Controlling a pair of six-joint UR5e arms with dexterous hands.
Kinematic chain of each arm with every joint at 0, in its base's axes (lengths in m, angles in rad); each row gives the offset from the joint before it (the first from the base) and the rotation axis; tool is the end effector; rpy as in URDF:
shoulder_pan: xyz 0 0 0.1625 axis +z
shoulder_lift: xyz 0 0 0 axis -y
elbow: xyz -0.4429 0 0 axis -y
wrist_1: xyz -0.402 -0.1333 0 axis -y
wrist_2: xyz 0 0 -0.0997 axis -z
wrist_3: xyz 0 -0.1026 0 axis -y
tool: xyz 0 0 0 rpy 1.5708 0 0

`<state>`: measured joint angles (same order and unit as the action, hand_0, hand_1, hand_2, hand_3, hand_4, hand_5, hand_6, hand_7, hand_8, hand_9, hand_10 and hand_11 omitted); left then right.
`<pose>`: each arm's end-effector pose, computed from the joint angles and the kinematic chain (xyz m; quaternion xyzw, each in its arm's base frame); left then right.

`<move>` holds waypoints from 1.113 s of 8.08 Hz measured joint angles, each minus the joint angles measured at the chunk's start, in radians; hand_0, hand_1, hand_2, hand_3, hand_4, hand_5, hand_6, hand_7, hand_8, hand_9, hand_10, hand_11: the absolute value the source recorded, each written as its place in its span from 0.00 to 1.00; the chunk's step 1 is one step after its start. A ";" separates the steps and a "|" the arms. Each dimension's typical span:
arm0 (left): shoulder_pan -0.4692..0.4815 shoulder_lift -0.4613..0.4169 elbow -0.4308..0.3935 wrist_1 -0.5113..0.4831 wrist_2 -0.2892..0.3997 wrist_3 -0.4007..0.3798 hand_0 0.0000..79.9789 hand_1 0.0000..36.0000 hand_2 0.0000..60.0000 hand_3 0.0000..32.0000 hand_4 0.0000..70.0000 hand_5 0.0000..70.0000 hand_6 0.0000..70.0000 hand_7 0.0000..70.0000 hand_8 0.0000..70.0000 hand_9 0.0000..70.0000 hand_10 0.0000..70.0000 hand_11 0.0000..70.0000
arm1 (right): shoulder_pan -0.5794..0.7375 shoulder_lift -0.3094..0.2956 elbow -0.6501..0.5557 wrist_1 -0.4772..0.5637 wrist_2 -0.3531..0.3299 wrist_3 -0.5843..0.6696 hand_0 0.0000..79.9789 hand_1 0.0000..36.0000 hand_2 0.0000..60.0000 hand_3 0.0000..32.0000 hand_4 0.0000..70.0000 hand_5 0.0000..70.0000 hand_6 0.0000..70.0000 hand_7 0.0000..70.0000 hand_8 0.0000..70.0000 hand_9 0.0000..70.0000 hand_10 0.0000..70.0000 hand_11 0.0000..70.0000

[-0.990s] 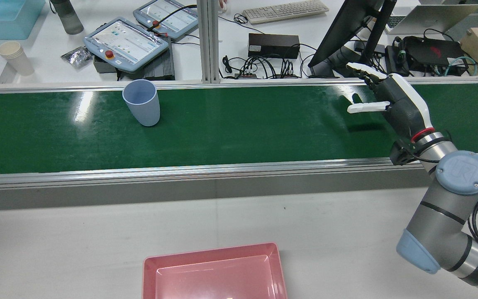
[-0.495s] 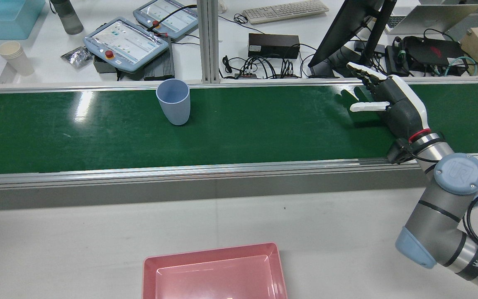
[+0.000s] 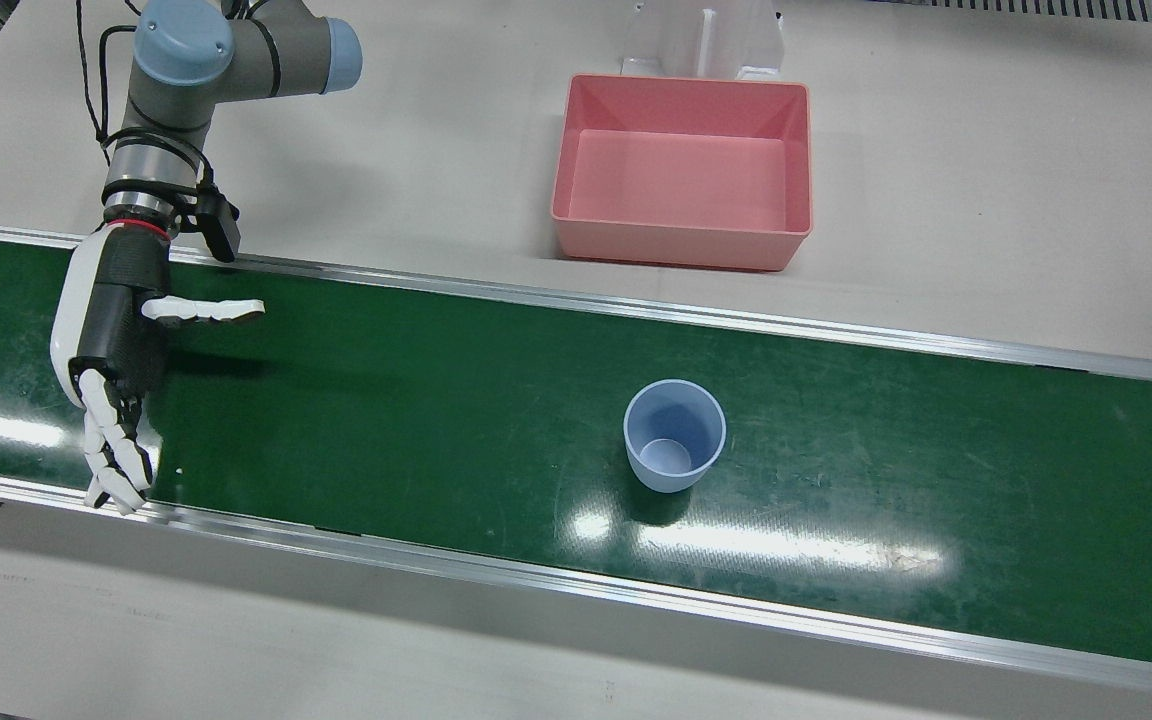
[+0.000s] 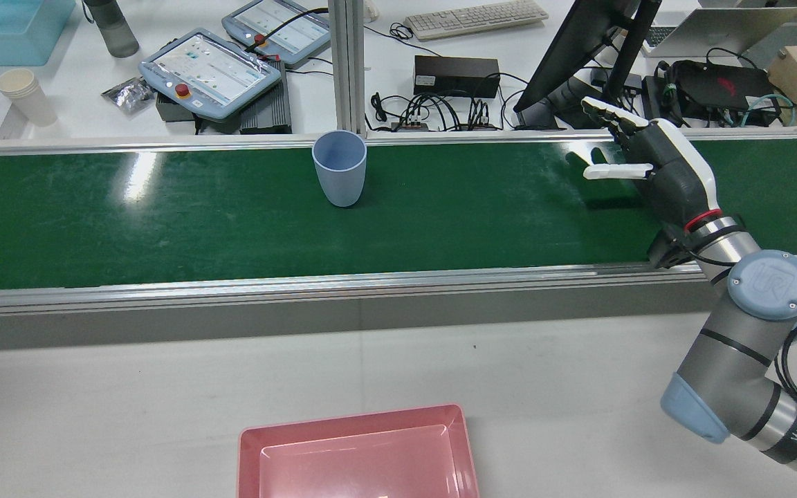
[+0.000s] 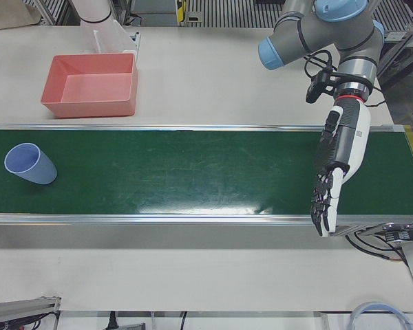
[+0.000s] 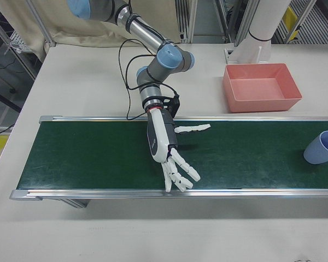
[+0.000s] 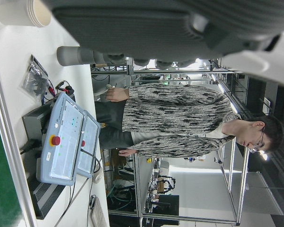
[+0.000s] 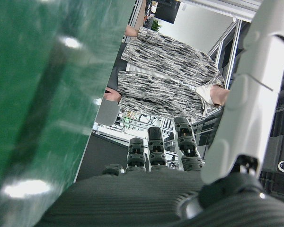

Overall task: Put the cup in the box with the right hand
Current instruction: 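Hold the open right hand still as the blue-grey cup approaches, then close the right hand around the blue-grey cup on the belt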

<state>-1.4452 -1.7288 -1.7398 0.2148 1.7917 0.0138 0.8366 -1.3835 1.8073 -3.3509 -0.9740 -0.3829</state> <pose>-0.0397 -0.5705 0.5586 -0.1147 0.7358 -0.6550 0.1281 -0.2288 -0.5385 0.5117 0.0515 -0.7651 0.6298 0.1236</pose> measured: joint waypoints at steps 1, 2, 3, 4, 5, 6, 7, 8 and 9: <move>0.000 0.000 0.000 0.000 0.000 0.000 0.00 0.00 0.00 0.00 0.00 0.00 0.00 0.00 0.00 0.00 0.00 0.00 | 0.000 0.001 0.001 -0.020 0.000 -0.007 0.68 0.58 0.00 0.00 0.04 0.10 0.11 0.37 0.11 0.19 0.00 0.00; 0.000 0.000 0.000 0.000 0.000 0.000 0.00 0.00 0.00 0.00 0.00 0.00 0.00 0.00 0.00 0.00 0.00 0.00 | 0.000 0.001 0.001 -0.033 0.000 -0.010 0.67 0.56 0.00 0.00 0.01 0.10 0.10 0.36 0.11 0.19 0.00 0.00; 0.000 0.000 0.000 0.000 0.000 0.000 0.00 0.00 0.00 0.00 0.00 0.00 0.00 0.00 0.00 0.00 0.00 0.00 | -0.001 0.001 0.001 -0.040 0.000 -0.011 0.67 0.55 0.00 0.00 0.01 0.10 0.10 0.36 0.11 0.19 0.00 0.00; 0.000 0.000 0.000 0.000 0.000 0.000 0.00 0.00 0.00 0.00 0.00 0.00 0.00 0.00 0.00 0.00 0.00 0.00 | -0.002 0.002 0.001 -0.042 0.000 -0.012 0.67 0.55 0.00 0.00 0.02 0.10 0.11 0.37 0.12 0.19 0.00 0.00; 0.000 0.000 0.000 0.000 0.000 0.000 0.00 0.00 0.00 0.00 0.00 0.00 0.00 0.00 0.00 0.00 0.00 0.00 | -0.003 0.003 0.001 -0.043 0.000 -0.012 0.67 0.54 0.00 0.00 0.03 0.09 0.11 0.38 0.12 0.20 0.00 0.00; 0.000 0.000 0.000 0.000 0.000 0.000 0.00 0.00 0.00 0.00 0.00 0.00 0.00 0.00 0.00 0.00 0.00 0.00 | -0.007 0.004 0.002 -0.043 0.000 -0.013 0.67 0.54 0.00 0.00 0.03 0.09 0.11 0.38 0.12 0.20 0.00 0.00; 0.000 0.000 0.000 0.000 0.000 0.000 0.00 0.00 0.00 0.00 0.00 0.00 0.00 0.00 0.00 0.00 0.00 0.00 | -0.016 0.010 0.004 -0.043 0.000 -0.013 0.67 0.55 0.00 0.00 0.02 0.10 0.11 0.38 0.12 0.20 0.00 0.00; 0.000 0.000 0.000 0.000 0.000 0.000 0.00 0.00 0.00 0.00 0.00 0.00 0.00 0.00 0.00 0.00 0.00 0.00 | -0.027 0.015 0.005 -0.043 0.000 -0.014 0.68 0.56 0.00 0.00 0.02 0.10 0.11 0.38 0.12 0.20 0.00 0.00; 0.000 0.000 0.001 0.000 0.000 0.000 0.00 0.00 0.00 0.00 0.00 0.00 0.00 0.00 0.00 0.00 0.00 0.00 | -0.035 0.018 0.005 -0.044 0.000 -0.015 0.68 0.56 0.00 0.00 0.04 0.09 0.11 0.39 0.12 0.20 0.00 0.00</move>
<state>-1.4454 -1.7288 -1.7391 0.2148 1.7917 0.0138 0.8015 -1.3656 1.8125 -3.3946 -0.9741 -0.3982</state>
